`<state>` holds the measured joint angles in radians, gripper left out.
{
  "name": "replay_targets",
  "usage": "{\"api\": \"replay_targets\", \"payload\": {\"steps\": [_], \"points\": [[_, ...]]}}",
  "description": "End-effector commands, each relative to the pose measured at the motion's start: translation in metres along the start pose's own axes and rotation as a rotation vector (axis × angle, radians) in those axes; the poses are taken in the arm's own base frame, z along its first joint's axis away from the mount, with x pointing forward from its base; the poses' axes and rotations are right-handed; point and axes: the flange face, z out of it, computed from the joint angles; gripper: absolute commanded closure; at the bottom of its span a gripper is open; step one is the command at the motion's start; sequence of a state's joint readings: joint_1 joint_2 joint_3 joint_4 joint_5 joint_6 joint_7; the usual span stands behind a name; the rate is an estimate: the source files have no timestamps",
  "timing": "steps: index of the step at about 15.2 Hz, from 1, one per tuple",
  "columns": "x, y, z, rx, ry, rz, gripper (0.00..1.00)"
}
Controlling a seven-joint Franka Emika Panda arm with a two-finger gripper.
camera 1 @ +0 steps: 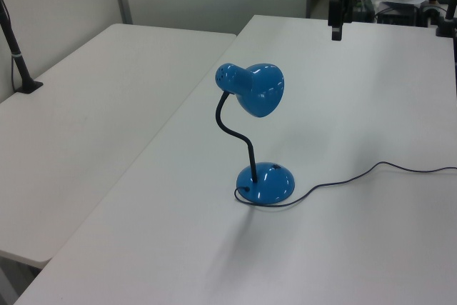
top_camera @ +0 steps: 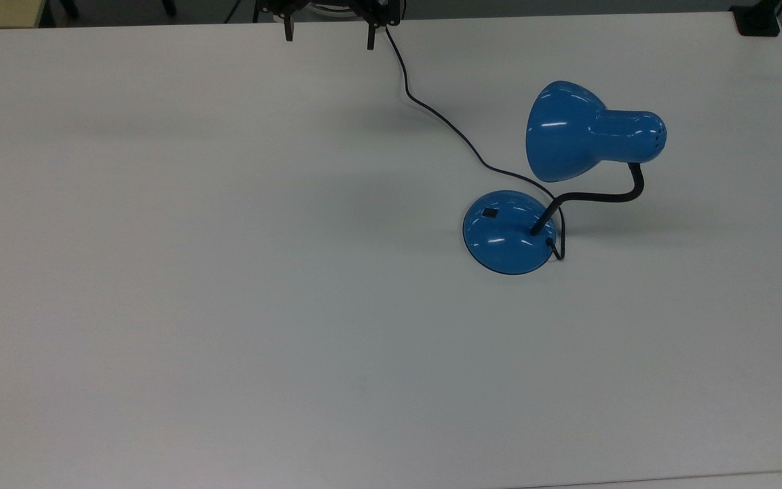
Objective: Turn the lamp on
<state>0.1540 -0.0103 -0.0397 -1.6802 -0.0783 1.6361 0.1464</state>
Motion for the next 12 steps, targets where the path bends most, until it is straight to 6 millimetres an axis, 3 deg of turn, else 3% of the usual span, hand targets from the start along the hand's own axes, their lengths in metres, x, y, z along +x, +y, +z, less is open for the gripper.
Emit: {"api": "replay_targets", "payload": {"steps": [1,8,9,11,12], "points": [[-0.0036,0.0005,0.0003,-0.011,0.004,0.0,0.0],[-0.0028,0.0021,0.0005,-0.011,0.005,-0.003,0.01],[-0.0029,0.0012,0.0004,-0.011,0.005,-0.006,0.07],[-0.003,0.0012,0.0011,-0.011,0.003,-0.026,0.46],[-0.0026,0.0009,0.0019,-0.01,0.001,-0.035,0.56]]}}
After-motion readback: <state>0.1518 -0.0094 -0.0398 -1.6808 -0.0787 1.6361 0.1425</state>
